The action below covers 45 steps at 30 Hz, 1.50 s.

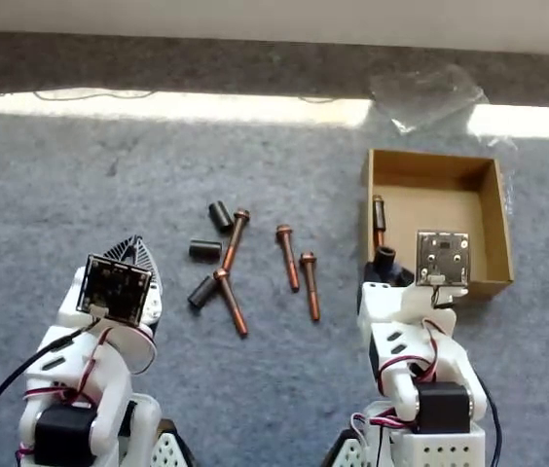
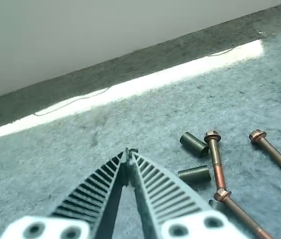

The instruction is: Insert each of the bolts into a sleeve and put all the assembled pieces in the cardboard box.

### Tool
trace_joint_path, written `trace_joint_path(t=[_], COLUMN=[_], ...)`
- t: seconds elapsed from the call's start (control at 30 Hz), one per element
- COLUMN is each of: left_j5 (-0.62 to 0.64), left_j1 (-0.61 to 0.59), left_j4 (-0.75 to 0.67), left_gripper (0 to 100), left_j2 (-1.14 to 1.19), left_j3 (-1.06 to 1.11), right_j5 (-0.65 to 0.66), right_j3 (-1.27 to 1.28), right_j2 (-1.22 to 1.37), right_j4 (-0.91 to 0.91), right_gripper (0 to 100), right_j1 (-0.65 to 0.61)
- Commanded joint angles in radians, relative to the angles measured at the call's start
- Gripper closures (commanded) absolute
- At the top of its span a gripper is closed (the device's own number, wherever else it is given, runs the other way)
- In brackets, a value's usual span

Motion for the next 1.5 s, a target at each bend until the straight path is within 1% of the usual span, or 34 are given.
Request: trace_joint_path(t=[0.0, 0.13, 0.37, 0.43, 0.57, 0.67, 0.73, 0.77, 0.9, 0.97, 1.07, 1.27, 1.4, 1.47], left_j5=[-0.035, -0.035, -0.034, -0.029, -0.029, -0.029, -0.028, -0.023, 0.074, 0.097, 0.109, 0.112, 0.112, 0.112], left_j1=[0.013, 0.018, 0.021, 0.025, 0.114, 0.186, 0.211, 0.219, 0.222, 0.223, 0.232, 0.294, 0.298, 0.3], left_j4=[0.009, 0.025, 0.025, 0.025, 0.025, 0.025, 0.025, 0.025, 0.025, 0.025, 0.025, 0.026, 0.026, 0.051], left_gripper=[98, 98, 98, 98, 98, 98, 98, 98, 98, 98, 98, 98, 98, 98], left_j2=[0.008, 0.102, 0.446, 0.552, 0.723, 0.835, 0.909, 0.947, 1.121, 1.207, 1.323, 1.549, 1.718, 1.802], left_j3=[-0.093, -0.166, -0.328, -0.369, -0.426, -0.461, -0.483, -0.495, -0.568, -0.618, -0.688, -0.806, -0.921, -0.992], right_j5=[-0.009, -0.005, -0.009, -0.012, -0.012, -0.011, -0.011, -0.011, -0.011, -0.009, -0.008, -0.008, -0.008, -0.008], right_j3=[-0.007, 0.007, 0.03, 0.067, 0.145, 0.163, 0.165, 0.166, 0.168, 0.168, 0.17, 0.17, 0.17, 0.17], right_j2=[-0.096, -0.22, -0.206, -0.208, -0.208, -0.208, -0.208, -0.208, -0.208, -0.208, -0.208, -0.208, -0.208, -0.208], right_j4=[-0.027, 0.008, -0.001, -0.039, -0.128, -0.136, -0.137, -0.137, -0.137, -0.139, -0.139, -0.139, -0.139, -0.139], right_gripper=[99.4, 99.4, 99.4, 99.4, 99.4, 99.4, 99.4, 99.4, 99.4, 99.4, 99.4, 99.4, 99.4, 99.4], right_j1=[0.012, 0.012, 0.012, 0.012, 0.012, 0.012, 0.012, 0.012, 0.012, 0.012, 0.012, 0.012, 0.012, 0.008])
